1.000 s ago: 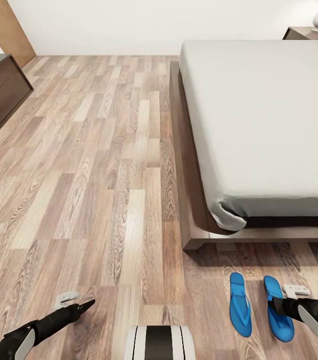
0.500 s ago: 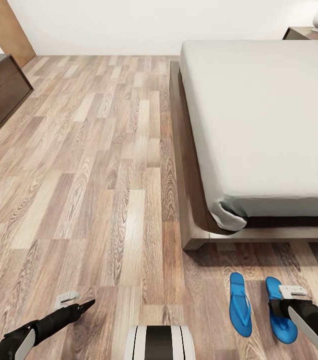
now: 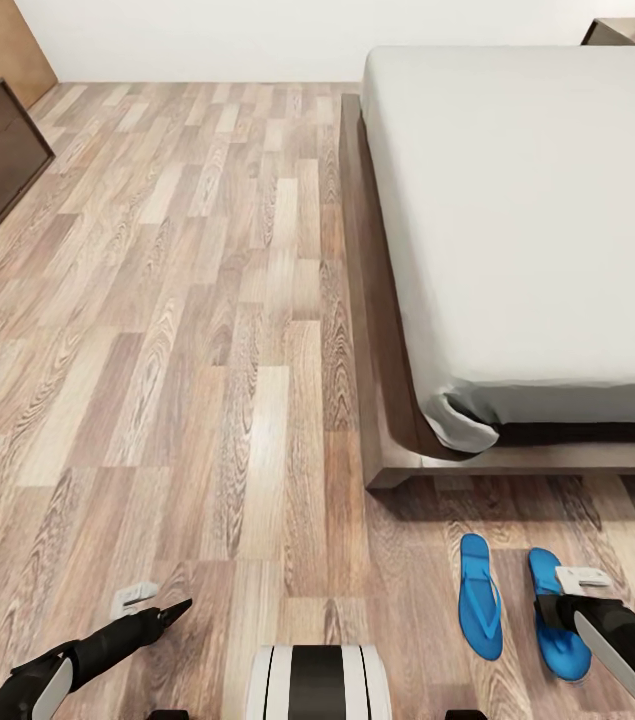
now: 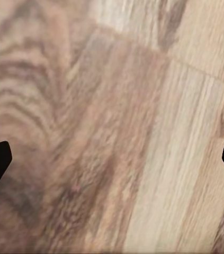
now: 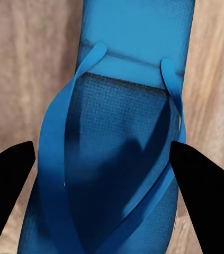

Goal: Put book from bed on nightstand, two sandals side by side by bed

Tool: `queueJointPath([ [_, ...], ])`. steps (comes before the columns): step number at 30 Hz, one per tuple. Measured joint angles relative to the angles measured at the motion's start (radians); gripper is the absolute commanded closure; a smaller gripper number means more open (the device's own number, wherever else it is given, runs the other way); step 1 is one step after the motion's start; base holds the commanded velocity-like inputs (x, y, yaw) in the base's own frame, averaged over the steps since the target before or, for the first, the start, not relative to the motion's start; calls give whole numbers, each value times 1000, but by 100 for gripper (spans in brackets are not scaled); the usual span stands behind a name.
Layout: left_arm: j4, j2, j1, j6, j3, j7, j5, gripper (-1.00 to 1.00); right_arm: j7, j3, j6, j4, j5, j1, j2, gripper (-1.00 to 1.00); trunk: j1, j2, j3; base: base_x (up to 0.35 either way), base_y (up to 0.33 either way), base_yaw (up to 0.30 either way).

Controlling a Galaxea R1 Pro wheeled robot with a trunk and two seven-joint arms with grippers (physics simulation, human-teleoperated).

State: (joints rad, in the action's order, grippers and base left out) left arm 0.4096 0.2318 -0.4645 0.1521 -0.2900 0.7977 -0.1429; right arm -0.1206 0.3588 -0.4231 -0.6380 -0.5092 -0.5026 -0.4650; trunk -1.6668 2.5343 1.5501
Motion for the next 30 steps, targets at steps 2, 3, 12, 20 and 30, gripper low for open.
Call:
queueJointPath([
  [2, 0, 0, 0, 0, 0, 0, 0, -100, 1, 0, 70, -3, 1, 0, 0, 100, 0, 0, 0, 0, 0, 0],
  [3, 0, 0, 0, 0, 0, 0, 0, -100, 1, 1, 118, 0, 1, 0, 0, 100, 0, 0, 0, 0, 0, 0],
  [12, 0, 0, 0, 0, 0, 0, 0, -100, 5, 1, 189, 10, -1, 0, 0, 100, 0, 0, 0, 0, 0, 0],
  [20, 0, -11, 0, 0, 0, 0, 1, -100, 6, 1, 190, 10, -1, 0, 0, 100, -2, 1, 19, 0, 0, 0],
  [30, 0, -12, 0, 0, 0, 0, 1, -100, 6, 1, 190, 10, -1, 0, 0, 100, -7, 3, 58, 0, 0, 0],
])
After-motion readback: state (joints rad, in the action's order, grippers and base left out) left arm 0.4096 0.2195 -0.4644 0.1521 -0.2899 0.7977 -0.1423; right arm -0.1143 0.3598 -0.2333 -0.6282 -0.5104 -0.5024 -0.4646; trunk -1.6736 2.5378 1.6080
